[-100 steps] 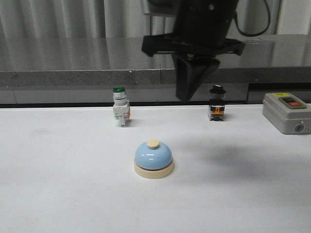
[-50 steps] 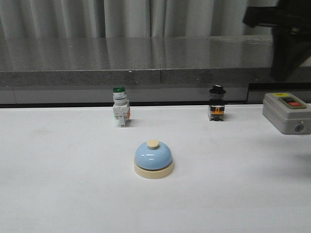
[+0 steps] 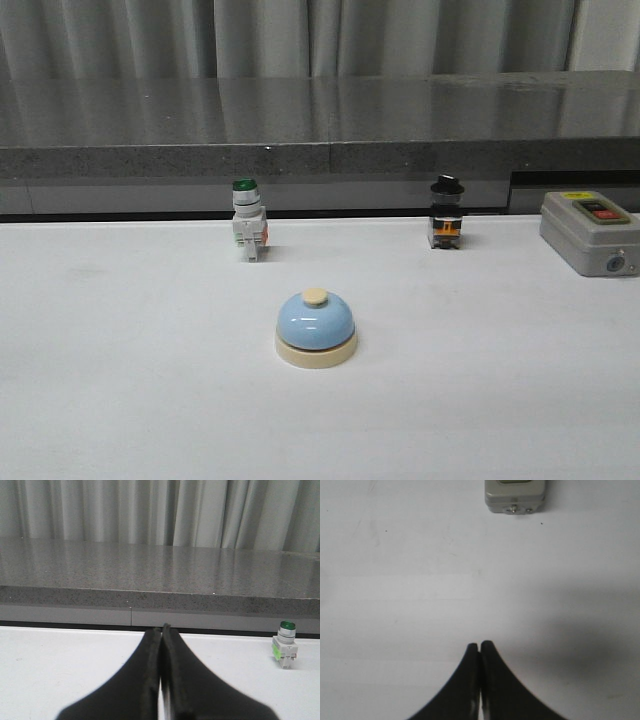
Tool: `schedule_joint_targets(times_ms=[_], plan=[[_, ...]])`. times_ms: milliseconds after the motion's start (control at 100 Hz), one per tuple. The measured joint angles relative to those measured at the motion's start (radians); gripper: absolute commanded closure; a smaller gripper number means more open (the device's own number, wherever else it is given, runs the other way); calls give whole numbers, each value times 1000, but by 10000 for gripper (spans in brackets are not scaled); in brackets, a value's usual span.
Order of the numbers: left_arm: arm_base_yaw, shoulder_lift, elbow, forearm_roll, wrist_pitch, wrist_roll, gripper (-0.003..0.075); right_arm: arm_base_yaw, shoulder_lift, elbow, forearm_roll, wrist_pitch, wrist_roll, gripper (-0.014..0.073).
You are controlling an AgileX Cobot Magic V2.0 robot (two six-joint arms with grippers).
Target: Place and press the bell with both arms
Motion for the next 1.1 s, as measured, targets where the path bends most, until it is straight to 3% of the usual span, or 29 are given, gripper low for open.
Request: schedule_joint_targets(times_ms=[610,1100], plan=[[0,0,0,0,0,0,741,-7,-513,297,0,-53,0,654],[0,0,0,0,0,0,741,-7,-1084,580,-2,-319,0,654]])
